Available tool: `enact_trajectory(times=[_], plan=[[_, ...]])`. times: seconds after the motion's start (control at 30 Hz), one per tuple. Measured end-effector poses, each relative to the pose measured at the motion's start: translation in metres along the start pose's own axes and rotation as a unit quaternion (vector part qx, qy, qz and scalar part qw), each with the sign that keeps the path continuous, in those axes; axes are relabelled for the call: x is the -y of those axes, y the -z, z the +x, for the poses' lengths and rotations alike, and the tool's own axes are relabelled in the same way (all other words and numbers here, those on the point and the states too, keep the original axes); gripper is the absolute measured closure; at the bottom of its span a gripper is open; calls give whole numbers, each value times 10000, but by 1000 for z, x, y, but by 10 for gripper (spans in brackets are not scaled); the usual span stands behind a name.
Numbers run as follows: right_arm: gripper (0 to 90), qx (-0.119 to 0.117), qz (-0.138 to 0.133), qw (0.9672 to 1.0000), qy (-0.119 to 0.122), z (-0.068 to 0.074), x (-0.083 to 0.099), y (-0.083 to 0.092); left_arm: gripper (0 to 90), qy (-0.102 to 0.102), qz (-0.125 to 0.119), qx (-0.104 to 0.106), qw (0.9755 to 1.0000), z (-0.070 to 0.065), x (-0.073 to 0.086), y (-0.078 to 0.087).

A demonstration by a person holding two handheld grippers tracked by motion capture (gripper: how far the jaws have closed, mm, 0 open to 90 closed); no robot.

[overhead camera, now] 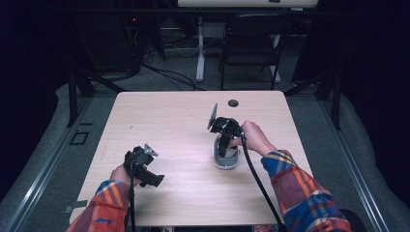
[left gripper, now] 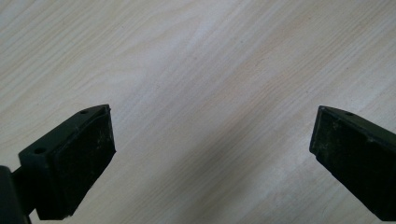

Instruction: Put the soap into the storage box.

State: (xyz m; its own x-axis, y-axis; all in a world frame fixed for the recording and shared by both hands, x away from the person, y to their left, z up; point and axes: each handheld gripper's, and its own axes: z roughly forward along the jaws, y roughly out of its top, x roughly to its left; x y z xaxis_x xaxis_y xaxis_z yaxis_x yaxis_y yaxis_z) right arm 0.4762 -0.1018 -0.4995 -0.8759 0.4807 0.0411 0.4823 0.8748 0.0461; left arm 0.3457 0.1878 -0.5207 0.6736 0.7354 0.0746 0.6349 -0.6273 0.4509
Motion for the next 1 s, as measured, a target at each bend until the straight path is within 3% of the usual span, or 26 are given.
enact_trajectory(times=[0.27, 0.73, 0.83, 1.0], plan=[[229, -19, -71, 10000, -52, -3, 5, -3, 2, 10, 10, 16, 10000, 0, 0, 0], [143, 86, -385, 9992, -55, -4, 19, 17, 2, 4, 26, 17, 10000, 0, 0, -1], [129, 105, -566, 9983, -63, -2, 27, 24, 2, 2, 28, 10, 10000, -1, 0, -1], [75, 190, -614, 9979, -64, -2, 36, 33, 1, 3, 25, 7, 10000, -1, 0, -1]])
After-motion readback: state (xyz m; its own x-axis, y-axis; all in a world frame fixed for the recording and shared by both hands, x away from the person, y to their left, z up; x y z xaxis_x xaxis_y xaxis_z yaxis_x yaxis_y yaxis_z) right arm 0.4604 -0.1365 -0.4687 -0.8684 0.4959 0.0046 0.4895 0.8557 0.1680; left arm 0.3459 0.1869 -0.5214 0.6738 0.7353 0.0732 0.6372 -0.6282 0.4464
